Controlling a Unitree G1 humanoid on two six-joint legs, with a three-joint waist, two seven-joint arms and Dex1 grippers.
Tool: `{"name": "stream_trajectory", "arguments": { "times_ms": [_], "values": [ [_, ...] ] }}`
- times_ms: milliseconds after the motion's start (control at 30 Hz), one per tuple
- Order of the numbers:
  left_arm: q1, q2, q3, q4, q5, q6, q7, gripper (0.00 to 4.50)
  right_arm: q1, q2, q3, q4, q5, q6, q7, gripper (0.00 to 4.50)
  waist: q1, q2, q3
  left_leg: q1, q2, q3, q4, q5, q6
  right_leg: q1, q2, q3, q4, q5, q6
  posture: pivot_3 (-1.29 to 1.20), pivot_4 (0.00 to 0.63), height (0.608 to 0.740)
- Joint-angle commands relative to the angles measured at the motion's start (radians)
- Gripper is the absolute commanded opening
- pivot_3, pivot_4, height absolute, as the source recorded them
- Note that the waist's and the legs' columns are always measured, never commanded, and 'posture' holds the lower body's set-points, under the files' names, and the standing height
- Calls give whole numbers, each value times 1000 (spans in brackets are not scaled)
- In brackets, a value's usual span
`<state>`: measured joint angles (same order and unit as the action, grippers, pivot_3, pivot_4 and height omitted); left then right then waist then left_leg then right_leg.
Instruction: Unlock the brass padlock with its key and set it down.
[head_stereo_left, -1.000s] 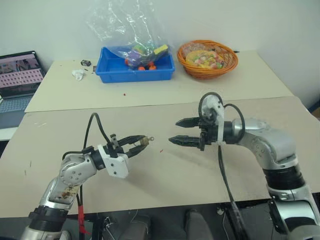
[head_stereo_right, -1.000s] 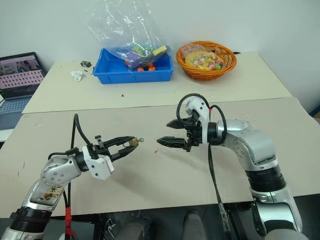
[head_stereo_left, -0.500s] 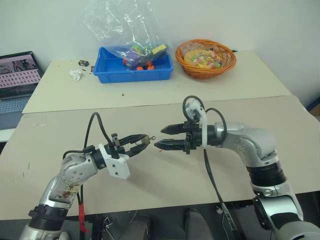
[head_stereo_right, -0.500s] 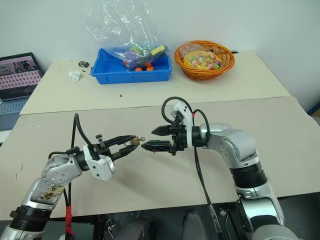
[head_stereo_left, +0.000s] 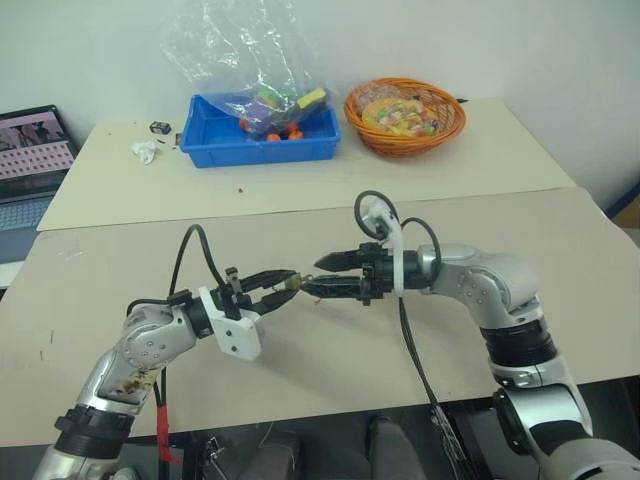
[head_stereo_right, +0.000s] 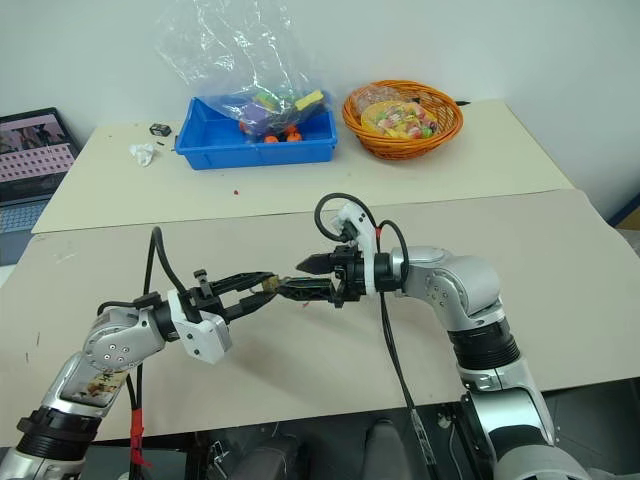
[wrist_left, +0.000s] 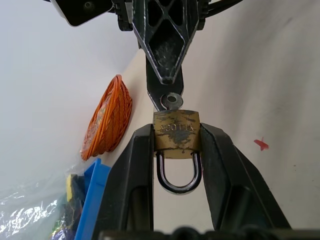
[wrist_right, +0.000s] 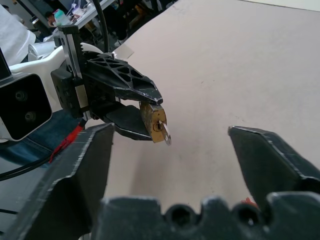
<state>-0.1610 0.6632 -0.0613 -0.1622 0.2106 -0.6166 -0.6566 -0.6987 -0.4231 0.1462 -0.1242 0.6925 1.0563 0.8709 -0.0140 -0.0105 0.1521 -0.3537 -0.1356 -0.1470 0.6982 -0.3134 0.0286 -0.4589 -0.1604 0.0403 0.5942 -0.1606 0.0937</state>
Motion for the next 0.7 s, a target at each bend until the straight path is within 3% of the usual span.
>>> {"name": "stream_trajectory", "arguments": {
  "times_ms": [33,300,700],
  "values": [
    [-3,14,16,-42,-6,-16,23,810,-19,-1,-25,-36,34,14,6,2714,0,0,0,0,0,0,0,0,0,0,0,0,0,0,0,0,150,732],
    [4,26,16,-54,-10,-9,26,810,-18,7,-28,-47,45,30,3,61,0,0,0,0,0,0,0,0,0,0,0,0,0,0,0,0,150,732],
    [7,30,14,-73,-10,3,33,810,-44,71,-79,-64,136,167,-86,61,0,0,0,0,0,0,0,0,0,0,0,0,0,0,0,0,150,732]
  ]
}}
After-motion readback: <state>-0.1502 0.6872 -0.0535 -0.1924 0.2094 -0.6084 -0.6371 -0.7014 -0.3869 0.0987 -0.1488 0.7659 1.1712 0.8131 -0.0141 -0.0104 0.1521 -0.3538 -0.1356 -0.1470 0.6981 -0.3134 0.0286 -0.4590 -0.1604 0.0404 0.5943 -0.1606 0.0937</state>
